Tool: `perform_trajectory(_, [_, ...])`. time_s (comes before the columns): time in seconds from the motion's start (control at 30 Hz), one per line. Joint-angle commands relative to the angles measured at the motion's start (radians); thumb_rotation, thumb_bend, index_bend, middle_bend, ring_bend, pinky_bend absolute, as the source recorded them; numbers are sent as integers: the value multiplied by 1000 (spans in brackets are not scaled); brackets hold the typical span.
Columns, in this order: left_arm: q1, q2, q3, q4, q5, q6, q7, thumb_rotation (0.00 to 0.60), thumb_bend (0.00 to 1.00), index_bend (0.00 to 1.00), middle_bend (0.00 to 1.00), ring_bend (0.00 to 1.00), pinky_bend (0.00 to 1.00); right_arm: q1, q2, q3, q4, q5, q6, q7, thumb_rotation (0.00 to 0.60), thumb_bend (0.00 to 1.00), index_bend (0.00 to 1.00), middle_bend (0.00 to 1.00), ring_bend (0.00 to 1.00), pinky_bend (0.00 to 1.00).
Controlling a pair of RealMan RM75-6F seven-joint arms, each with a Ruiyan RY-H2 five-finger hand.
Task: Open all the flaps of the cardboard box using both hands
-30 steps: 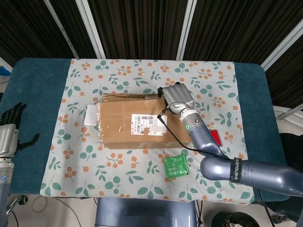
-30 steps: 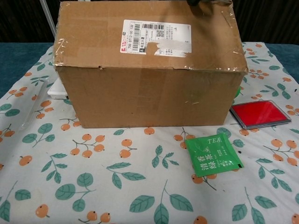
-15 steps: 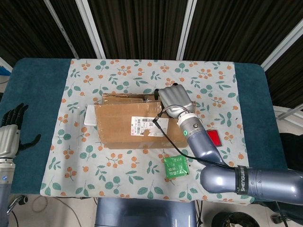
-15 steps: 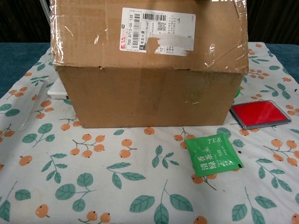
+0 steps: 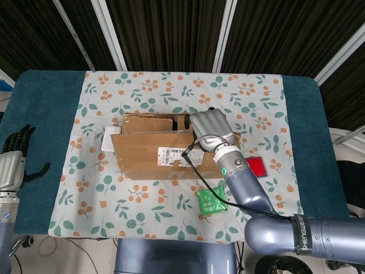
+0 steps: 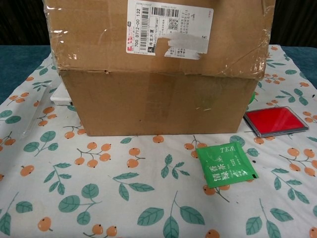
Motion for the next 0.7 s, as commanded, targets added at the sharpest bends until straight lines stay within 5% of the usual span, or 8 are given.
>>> perform_trajectory(0.03, [0,-1,1,-2,1,-2,1,600,239,0,0,0,0,13,45,11,-47,51,2,-13,600,1000,403,603,577,289])
perform_trajectory(0.7, [2,-6,-2,1,11,10,3,600,239,0,0,0,0,42,201,52,-201,253,-153,23,600,1000,403,603,578,289])
